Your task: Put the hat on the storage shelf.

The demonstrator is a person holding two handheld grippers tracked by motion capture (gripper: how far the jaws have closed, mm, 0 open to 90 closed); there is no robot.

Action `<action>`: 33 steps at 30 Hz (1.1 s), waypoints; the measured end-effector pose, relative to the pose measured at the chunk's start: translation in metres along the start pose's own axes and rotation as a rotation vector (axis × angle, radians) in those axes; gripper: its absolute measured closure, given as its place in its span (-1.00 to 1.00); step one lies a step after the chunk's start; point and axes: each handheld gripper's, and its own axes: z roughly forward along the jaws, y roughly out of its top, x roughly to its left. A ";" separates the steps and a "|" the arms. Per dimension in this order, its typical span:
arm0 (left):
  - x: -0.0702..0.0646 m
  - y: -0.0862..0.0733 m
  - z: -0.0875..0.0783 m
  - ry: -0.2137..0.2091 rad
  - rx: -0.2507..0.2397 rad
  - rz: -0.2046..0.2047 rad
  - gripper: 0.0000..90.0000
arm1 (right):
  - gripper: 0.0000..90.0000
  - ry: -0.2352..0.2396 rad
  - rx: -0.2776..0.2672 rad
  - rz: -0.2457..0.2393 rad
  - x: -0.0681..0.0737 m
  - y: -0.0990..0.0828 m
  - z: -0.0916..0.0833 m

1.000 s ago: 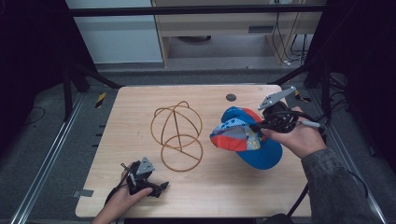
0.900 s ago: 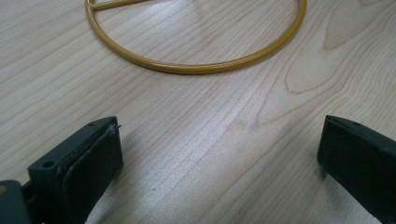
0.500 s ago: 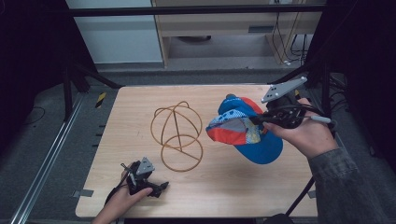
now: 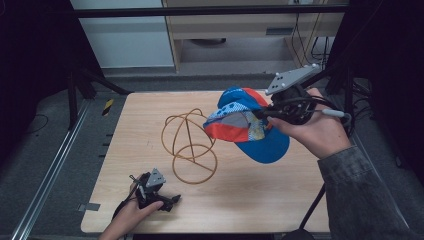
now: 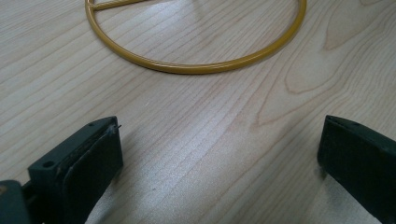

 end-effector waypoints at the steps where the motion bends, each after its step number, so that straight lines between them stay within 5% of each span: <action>1: 0.000 0.000 0.000 0.000 0.000 -0.001 -1.00 | 0.99 0.003 -0.005 -0.006 0.001 0.003 0.002; 21: 0.000 0.000 0.000 0.001 0.000 0.001 -1.00 | 0.99 0.039 0.003 -0.133 0.017 0.068 0.058; 33: 0.000 0.000 0.000 0.001 0.000 0.001 -1.00 | 0.99 0.052 -0.011 -0.145 0.018 0.089 0.080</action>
